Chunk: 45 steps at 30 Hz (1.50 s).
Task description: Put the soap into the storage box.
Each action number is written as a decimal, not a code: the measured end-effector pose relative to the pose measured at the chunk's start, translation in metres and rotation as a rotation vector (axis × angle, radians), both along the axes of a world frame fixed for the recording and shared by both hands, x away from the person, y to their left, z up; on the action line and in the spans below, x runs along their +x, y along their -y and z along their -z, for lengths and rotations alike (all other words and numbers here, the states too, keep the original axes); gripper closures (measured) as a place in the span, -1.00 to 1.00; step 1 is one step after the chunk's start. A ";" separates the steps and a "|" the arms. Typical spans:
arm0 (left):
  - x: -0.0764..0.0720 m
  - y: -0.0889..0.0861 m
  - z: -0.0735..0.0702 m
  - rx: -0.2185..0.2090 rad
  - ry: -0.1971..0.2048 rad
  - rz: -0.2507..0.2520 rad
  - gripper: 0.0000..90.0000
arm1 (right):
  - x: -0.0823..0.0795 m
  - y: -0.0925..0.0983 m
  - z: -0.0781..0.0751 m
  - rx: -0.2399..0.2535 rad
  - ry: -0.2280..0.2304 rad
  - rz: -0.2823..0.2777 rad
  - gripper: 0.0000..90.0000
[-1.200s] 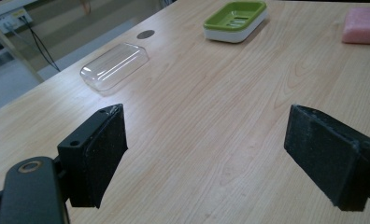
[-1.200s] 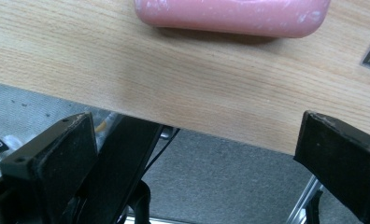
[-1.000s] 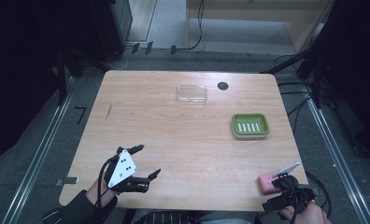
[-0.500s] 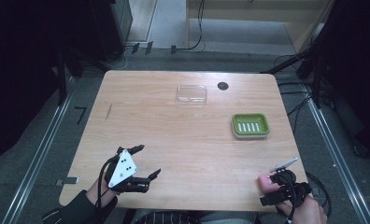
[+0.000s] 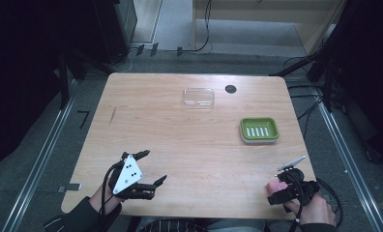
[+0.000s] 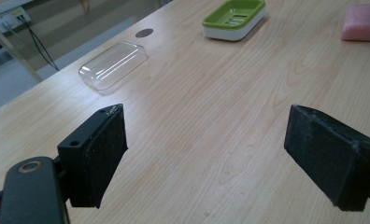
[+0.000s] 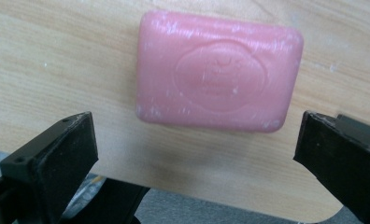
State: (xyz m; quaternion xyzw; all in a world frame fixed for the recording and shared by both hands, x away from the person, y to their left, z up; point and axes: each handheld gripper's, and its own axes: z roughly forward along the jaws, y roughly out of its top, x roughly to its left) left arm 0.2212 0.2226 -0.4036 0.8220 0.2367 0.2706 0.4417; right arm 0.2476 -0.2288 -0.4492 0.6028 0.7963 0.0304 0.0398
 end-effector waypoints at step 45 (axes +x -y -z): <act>0.000 0.000 0.000 -0.002 0.001 -0.003 -0.69 | 0.034 -0.001 0.023 0.006 -0.040 -0.012 -1.00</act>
